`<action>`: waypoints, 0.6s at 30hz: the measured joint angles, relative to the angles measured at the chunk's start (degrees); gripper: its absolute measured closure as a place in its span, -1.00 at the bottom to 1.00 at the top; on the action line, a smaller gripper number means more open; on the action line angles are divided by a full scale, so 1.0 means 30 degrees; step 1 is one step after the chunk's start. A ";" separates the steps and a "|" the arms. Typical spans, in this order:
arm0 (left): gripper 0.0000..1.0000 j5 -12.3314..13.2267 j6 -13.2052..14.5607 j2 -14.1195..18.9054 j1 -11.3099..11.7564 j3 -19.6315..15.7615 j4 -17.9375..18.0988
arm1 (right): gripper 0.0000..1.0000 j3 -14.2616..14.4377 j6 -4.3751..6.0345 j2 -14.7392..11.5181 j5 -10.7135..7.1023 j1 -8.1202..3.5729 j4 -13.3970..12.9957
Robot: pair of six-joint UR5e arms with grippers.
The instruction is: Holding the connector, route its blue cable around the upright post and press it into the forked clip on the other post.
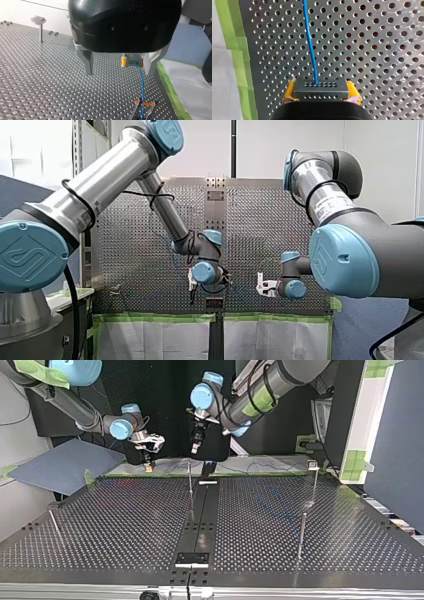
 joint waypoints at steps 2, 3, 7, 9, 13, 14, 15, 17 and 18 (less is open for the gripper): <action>-0.98 -0.0180 -0.0072 0.0363 -0.0050 -0.0367 -0.0174 | 1.00 -0.0001 0.0027 0.0009 -0.0001 0.0000 0.0008; -0.98 -0.0291 -0.0092 0.0523 -0.0064 -0.0526 -0.0287 | 1.00 -0.0001 0.0033 0.0016 0.0000 -0.0001 0.0013; -0.98 -0.0703 -0.0142 0.1279 -0.0105 -0.1278 -0.0964 | 1.00 -0.0001 0.0049 0.0025 0.0000 0.0004 0.0048; -0.98 -0.0764 -0.0183 0.1598 -0.0101 -0.1603 -0.1283 | 1.00 -0.0001 0.0051 0.0025 -0.0001 0.0002 0.0057; -0.98 -0.0762 -0.0280 0.2291 -0.0003 -0.2294 -0.1650 | 1.00 -0.0001 0.0059 0.0030 -0.0001 0.0010 0.0106; -0.98 -0.0766 -0.0307 0.2442 -0.0007 -0.2441 -0.1609 | 1.00 -0.0001 0.0067 0.0031 -0.0001 0.0007 0.0119; -0.98 -0.0769 -0.0341 0.2602 -0.0020 -0.2603 -0.1556 | 1.00 0.0000 0.0077 0.0034 0.0004 0.0006 0.0124; -0.98 -0.0777 -0.0405 0.2966 -0.0042 -0.2965 -0.1460 | 1.00 -0.0001 0.0111 0.0034 0.0014 0.0005 0.0125; -0.98 -0.0779 -0.0422 0.3118 -0.0050 -0.3116 -0.1435 | 1.00 -0.0001 0.0126 0.0037 0.0017 0.0008 0.0132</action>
